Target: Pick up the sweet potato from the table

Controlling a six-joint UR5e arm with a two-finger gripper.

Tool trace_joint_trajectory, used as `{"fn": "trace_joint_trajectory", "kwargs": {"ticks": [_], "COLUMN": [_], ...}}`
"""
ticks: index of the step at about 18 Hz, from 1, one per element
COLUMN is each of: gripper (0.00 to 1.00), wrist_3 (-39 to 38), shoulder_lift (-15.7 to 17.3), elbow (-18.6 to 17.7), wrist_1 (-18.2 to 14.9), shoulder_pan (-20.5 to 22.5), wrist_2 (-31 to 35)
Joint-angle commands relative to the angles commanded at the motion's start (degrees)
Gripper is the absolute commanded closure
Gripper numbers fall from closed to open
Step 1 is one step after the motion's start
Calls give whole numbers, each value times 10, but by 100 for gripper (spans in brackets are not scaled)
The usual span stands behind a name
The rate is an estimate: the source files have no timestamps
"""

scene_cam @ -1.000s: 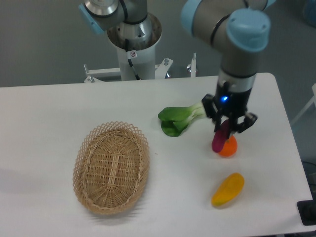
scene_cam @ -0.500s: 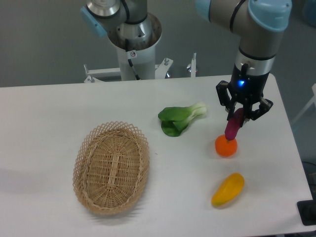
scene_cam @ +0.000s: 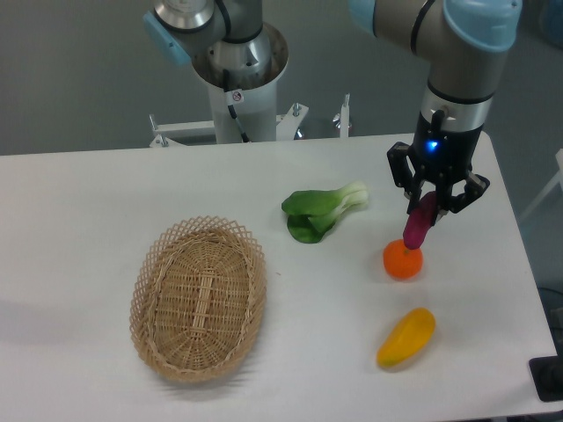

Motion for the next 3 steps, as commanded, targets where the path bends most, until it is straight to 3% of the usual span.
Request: {"fn": "trace_joint_trajectory", "kwargs": {"ticks": [3], "gripper": [84], "wrist_3": [0], "shoulder_lift": [0], "elbow": [1], "wrist_1": [0], "shoulder_pan": [0], "wrist_2": [0]}}
